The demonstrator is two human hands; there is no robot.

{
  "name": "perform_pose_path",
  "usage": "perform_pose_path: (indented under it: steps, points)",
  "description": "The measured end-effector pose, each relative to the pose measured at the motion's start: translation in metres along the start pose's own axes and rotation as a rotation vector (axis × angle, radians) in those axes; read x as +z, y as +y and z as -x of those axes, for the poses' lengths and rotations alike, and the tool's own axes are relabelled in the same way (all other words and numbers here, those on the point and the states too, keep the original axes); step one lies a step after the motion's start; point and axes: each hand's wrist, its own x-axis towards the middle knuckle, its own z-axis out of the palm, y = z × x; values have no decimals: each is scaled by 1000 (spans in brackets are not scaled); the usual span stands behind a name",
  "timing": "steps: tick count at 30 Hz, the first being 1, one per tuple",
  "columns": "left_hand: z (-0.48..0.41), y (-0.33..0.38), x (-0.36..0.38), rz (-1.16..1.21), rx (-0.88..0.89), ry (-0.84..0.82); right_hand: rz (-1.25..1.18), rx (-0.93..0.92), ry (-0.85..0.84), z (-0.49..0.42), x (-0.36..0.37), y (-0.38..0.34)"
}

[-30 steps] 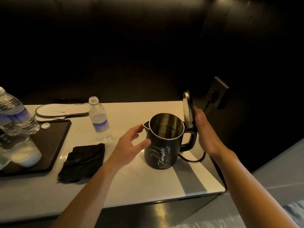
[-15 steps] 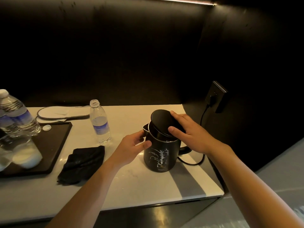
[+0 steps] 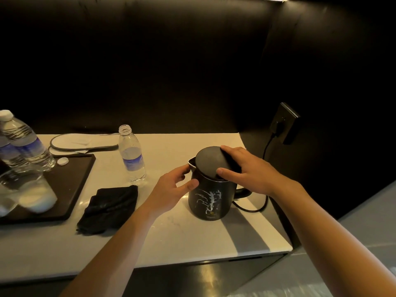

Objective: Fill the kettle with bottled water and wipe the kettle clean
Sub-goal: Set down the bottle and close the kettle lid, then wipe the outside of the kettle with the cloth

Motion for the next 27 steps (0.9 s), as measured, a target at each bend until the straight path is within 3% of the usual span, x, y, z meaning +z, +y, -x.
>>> perform_pose_path:
  steps: [4, 6, 9, 11, 14, 20, 22, 27]
  points:
    - [23, -14, -14, -97, -46, 294, -18, 32, -29, -4, -3, -2]
    - [35, -33, -30, -274, -66, 436, -21, 55, -42, -6, -2, -5]
    - [54, -60, -59, -536, -138, 515, -27, 68, -40, -7, 0, -9]
    - [62, -75, -73, -731, -228, 516, -54, 89, -43, -9, 2, -11]
    - [68, -94, -82, -907, -386, 354, -93, 118, -47, -11, 5, -13]
    - [67, -119, -77, -880, -528, 186, -103, 116, 1, -8, 9, -13]
    - [64, -122, -74, -881, -539, 213, -112, 116, 6, -7, 9, -13]
    - [59, -116, -67, -866, -427, 467, -132, 113, 22, -5, 11, -13]
